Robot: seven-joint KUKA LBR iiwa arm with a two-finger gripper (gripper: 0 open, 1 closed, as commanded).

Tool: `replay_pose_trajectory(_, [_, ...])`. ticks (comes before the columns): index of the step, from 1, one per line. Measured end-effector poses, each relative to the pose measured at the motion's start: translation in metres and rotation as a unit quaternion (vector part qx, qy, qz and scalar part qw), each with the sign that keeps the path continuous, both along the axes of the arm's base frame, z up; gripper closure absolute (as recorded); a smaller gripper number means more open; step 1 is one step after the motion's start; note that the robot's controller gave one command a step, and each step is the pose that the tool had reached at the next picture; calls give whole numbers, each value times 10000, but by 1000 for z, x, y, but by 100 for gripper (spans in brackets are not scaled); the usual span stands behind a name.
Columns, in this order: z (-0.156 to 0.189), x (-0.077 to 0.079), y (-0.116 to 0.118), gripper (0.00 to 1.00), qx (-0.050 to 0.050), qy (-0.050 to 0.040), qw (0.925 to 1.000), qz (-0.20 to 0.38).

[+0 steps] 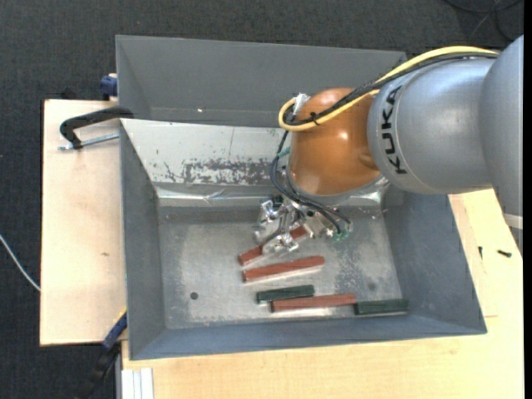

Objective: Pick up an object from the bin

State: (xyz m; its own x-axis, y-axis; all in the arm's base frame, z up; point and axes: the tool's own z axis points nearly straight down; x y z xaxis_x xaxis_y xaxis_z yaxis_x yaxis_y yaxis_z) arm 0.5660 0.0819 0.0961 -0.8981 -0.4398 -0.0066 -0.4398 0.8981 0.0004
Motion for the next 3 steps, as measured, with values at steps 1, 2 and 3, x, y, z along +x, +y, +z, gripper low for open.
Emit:
replay_pose_trajectory(1, [4,-1,0,100,-5,27,10000,1])
replay_pose_trajectory(2, [25,-3,0,100,-9,48,10000,-2])
replay_pose_trajectory(3, [44,0,1,100,-5,2,10000,0])
